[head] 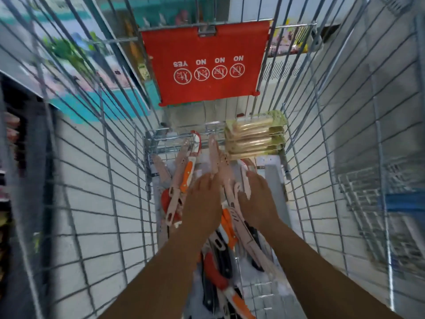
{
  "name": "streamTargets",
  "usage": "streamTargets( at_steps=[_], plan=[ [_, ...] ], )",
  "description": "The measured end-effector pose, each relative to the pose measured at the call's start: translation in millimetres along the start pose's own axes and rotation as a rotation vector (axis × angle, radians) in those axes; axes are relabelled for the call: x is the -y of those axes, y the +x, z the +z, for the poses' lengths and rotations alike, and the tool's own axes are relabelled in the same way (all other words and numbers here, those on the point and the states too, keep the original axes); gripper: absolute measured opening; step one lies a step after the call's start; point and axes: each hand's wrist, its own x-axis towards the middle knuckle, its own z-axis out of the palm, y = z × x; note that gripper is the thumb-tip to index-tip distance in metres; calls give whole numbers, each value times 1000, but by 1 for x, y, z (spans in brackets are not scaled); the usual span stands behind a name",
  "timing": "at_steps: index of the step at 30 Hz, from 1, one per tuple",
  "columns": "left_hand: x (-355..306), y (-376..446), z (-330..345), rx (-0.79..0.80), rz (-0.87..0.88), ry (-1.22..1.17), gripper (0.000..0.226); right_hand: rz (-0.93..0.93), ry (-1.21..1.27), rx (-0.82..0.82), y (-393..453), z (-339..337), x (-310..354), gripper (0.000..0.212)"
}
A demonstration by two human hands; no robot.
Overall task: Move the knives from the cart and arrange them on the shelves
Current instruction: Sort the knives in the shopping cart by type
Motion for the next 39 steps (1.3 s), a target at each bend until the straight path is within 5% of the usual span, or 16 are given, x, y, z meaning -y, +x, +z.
streamTargets(
  at_steps=[9, 13, 18, 22, 26, 31, 39],
  plan=[
    [-2, -79, 39, 265, 84, -13, 88, -29, -265, 324, -81, 41, -27, 66],
    [-6, -83, 49, 290, 78, 7, 76, 21, -364, 397, -86, 56, -29, 79],
    [1, -84, 60, 223, -6, 23, 68, 47, -298, 451, -95, 55, -13, 71],
    [-2, -91, 52, 134, -66, 78, 59, 91, -263, 271, -92, 43, -17, 39],
    [-18, -81, 48, 127, 122, 71, 77, 262, -249, 171, -94, 43, -32, 42],
    [-35, -72, 63, 246, 256, 77, 57, 446, -153, 58, -88, 45, -36, 24],
    [-8, -87, 73, 258, 283, 210, 52, 544, -163, 80, -89, 44, -26, 49]
  ],
)
